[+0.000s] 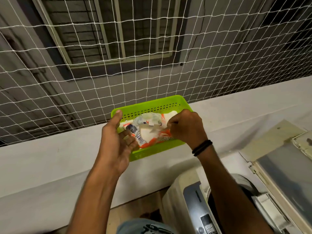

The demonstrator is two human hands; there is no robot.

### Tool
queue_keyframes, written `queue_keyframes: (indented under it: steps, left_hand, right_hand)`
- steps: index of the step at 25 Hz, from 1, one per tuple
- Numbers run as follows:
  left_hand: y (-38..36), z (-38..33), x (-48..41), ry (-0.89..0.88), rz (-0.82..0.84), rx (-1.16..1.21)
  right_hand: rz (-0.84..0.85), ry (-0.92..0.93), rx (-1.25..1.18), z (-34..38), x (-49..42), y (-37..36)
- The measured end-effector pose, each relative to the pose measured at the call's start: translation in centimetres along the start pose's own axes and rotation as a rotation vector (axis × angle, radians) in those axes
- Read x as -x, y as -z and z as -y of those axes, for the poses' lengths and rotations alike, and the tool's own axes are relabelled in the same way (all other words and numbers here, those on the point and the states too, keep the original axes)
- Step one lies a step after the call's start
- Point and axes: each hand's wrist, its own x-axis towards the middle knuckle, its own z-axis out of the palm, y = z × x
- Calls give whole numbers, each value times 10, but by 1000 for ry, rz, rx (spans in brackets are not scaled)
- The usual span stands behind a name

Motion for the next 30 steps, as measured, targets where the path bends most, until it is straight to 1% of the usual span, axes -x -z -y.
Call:
queue_keyframes:
  steps: [2,6,8,13,17,19,26,30]
  left_hand:
    - [0,-1,-4,13,29,-35]
    - [3,0,-9,14,73,-81]
    - [5,2,-10,5,90,-77]
    - [8,2,-14,6,101,-78]
    - [8,3,-14,-3,122,-77]
    - [8,4,-14,-10,118,-86]
    - [6,3,-11,-19,102,-108]
    - [7,2,-8,-16,80,-130]
  right_hand:
    - [70,-53,-39,-4,-9,-1]
    - [293,-185,-380,1,-20,-4]
    - [349,-215,-430,4,-20,-7]
    - [357,-258,-587,0,-19,-1]
    - [240,-216,-633,-13,-12,11]
    - [211,-205,-648,-15,-7,15]
    - [232,-270,-754,-18,-6,11]
    - [246,-283,-884,-21,-6,14]
